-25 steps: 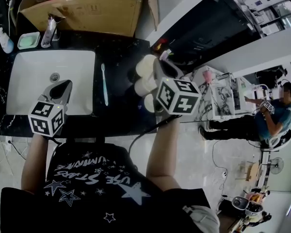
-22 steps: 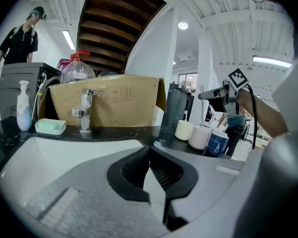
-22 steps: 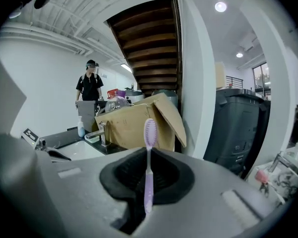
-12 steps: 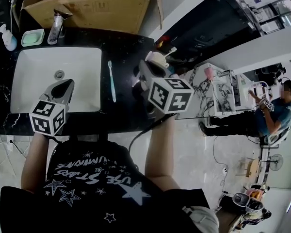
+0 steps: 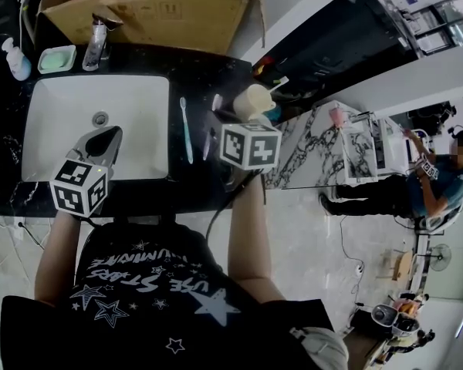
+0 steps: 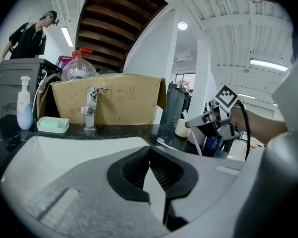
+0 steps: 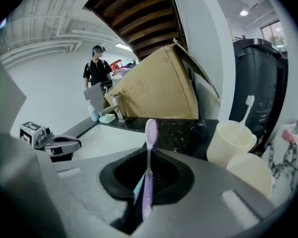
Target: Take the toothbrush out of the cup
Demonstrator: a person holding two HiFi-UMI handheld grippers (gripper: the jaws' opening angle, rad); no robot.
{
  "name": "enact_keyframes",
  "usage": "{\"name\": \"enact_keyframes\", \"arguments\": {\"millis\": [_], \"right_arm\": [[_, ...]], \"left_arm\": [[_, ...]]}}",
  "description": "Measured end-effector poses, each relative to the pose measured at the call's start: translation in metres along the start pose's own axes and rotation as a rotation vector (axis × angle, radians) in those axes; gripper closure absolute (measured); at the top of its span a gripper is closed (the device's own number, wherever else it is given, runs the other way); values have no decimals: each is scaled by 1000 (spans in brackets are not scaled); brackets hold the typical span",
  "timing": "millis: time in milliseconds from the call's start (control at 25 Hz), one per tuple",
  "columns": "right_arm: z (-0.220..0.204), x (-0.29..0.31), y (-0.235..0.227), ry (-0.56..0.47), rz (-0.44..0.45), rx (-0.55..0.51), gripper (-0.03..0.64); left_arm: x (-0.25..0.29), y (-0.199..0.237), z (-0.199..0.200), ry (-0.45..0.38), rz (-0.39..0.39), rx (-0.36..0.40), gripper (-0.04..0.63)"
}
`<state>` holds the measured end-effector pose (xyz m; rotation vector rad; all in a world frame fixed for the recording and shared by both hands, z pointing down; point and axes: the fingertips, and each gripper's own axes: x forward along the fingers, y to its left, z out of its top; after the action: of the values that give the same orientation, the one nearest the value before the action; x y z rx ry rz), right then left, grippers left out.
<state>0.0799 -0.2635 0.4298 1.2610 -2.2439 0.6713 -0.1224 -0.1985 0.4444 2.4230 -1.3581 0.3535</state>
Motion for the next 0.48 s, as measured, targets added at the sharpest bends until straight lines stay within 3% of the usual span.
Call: {"name": "enact_keyframes", "arguments": {"millis": [480], "right_arm": [[-12, 40, -19, -17, -48, 219, 586]], "left_arm": [[10, 15, 2, 12, 6, -5, 586]]}}
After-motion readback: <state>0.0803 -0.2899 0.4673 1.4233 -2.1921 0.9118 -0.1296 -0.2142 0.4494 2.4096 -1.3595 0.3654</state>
